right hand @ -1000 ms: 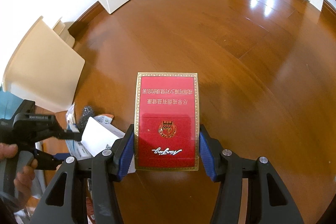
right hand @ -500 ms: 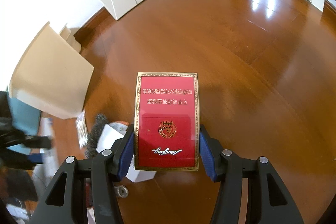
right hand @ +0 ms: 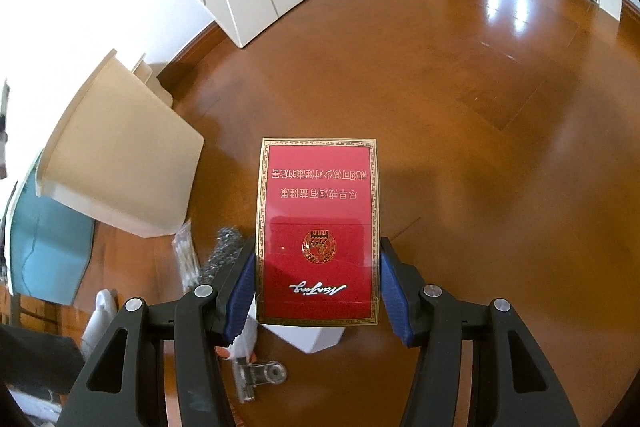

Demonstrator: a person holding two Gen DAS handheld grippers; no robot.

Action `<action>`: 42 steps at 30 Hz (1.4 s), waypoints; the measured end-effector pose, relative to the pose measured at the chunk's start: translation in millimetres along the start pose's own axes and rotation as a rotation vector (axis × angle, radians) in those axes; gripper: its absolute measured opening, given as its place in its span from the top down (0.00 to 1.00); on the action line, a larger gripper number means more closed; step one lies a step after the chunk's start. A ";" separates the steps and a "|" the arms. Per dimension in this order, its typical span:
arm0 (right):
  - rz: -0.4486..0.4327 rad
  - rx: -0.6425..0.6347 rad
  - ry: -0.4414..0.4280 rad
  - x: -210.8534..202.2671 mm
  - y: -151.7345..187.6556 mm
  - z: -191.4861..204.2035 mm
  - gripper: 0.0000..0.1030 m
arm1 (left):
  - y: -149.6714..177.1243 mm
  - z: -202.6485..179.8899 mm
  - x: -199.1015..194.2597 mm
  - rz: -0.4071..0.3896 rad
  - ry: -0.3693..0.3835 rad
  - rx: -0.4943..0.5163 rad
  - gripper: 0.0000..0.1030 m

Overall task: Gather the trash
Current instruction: 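Drop the Simvastatin box into the wastebasket with the left tool while the right tool drops the red pack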

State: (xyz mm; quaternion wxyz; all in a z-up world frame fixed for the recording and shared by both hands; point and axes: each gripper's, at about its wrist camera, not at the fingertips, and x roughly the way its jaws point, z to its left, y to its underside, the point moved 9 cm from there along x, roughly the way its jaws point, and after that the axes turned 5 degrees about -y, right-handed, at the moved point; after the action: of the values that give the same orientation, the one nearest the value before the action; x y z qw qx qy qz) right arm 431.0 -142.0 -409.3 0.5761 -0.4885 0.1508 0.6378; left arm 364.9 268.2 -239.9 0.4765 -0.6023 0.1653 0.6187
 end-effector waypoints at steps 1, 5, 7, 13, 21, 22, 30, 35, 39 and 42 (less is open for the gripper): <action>0.007 -0.009 0.003 1.4 1.9 2.1 0.44 | -3.3 4.9 10.0 0.013 -0.011 -0.006 0.51; 0.014 -0.015 0.003 5.4 2.4 7.4 0.44 | -14.1 10.3 35.7 -0.012 -0.026 0.010 0.51; 0.011 -0.017 -0.002 7.1 -0.2 10.9 0.44 | -9.8 6.8 37.4 -0.004 -0.028 0.047 0.51; 0.019 -0.050 -0.018 9.5 -0.4 24.0 0.44 | 6.5 8.8 40.9 0.058 -0.051 0.085 0.41; 0.020 -0.070 -0.025 6.4 -2.7 38.4 0.44 | 20.3 13.5 23.1 0.063 -0.079 0.144 0.41; 0.006 -0.085 -0.033 3.0 -10.3 46.3 0.44 | 25.5 9.3 18.1 0.061 -0.077 0.168 0.41; -0.170 -0.284 -0.194 -32.3 -113.6 180.5 0.44 | 80.2 -0.3 23.5 0.163 -0.118 0.399 0.41; -0.216 -0.421 -0.297 -28.0 -168.1 290.0 0.44 | 123.1 12.1 32.1 0.273 -0.135 0.507 0.41; -0.179 -0.520 -0.337 -1.9 -174.2 356.6 0.44 | 145.3 21.4 40.5 0.325 -0.131 0.555 0.41; -0.133 -0.545 -0.345 21.3 -165.9 382.1 0.44 | 151.2 31.0 43.9 0.339 -0.150 0.577 0.41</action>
State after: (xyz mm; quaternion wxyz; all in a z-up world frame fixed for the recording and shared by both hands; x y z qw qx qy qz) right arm 408.6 207.3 -182.5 0.4816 -0.5182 -0.1575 0.6890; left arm 235.3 235.1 -328.7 0.5285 -0.3592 0.3958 0.6595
